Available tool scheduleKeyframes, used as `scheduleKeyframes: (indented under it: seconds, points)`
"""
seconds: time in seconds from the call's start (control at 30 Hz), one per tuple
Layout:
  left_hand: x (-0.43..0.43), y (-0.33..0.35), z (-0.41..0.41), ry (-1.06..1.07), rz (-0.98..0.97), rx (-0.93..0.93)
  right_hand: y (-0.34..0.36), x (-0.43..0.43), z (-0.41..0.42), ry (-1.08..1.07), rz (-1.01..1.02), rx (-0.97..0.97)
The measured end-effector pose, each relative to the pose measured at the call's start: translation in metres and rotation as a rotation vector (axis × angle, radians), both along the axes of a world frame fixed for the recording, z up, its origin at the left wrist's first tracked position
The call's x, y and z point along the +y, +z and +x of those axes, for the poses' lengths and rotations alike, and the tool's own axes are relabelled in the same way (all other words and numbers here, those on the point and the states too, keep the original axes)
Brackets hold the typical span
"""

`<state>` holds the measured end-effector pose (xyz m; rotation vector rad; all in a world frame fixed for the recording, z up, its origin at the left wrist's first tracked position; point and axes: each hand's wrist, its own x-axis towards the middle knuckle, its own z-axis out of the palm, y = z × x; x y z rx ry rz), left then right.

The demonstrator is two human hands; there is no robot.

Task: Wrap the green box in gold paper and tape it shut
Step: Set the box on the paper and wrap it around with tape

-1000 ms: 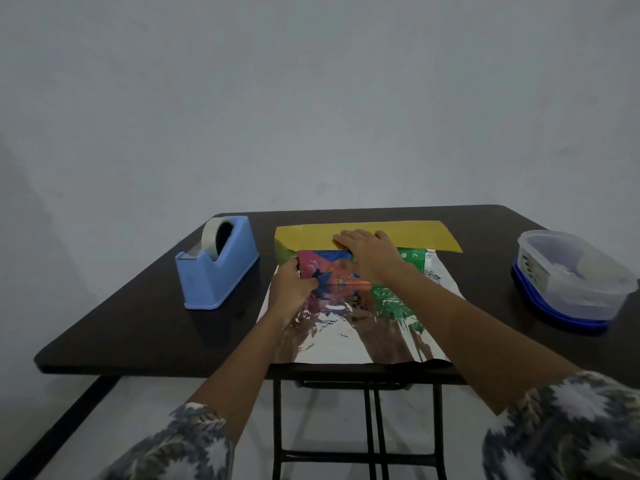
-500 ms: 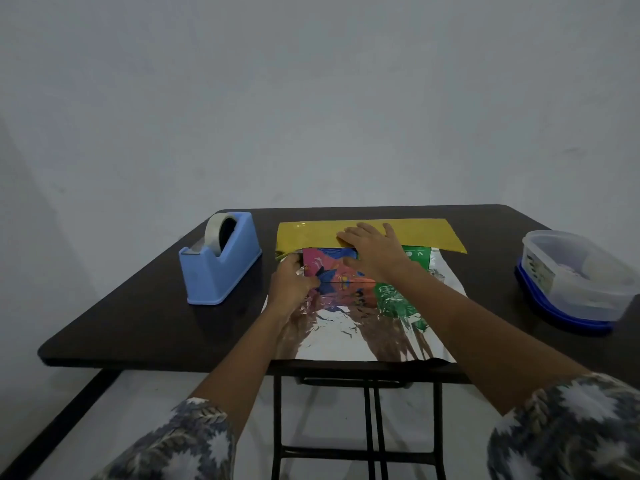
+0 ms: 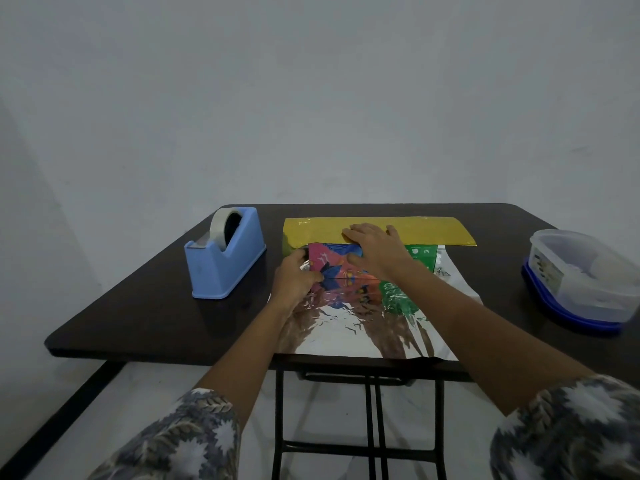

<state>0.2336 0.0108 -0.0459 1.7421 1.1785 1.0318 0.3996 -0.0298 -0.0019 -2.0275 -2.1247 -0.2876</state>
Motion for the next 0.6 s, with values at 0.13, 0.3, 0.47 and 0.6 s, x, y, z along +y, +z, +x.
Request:
scheduleKeyframes:
  seconds: [0.13, 0.3, 0.47, 0.6]
  points:
    - [-0.0001, 0.0016, 0.0001, 0.005, -0.004, 0.012, -0.0009, 0.0007, -0.0003, -0.009, -0.003, 0.021]
    - [0.0006, 0.0005, 0.0012, 0.001, -0.005, 0.009, -0.0009, 0.0013, -0.0010, -0.008, -0.003, 0.018]
    - [0.0005, 0.0005, 0.0014, -0.010, -0.014, 0.011, -0.0027, 0.0021, 0.0005, -0.015, 0.001, 0.014]
    - [-0.0004, -0.0027, 0.0036, 0.006, 0.021, 0.054, -0.0031, 0.0012, 0.0012, -0.007, 0.004, 0.006]
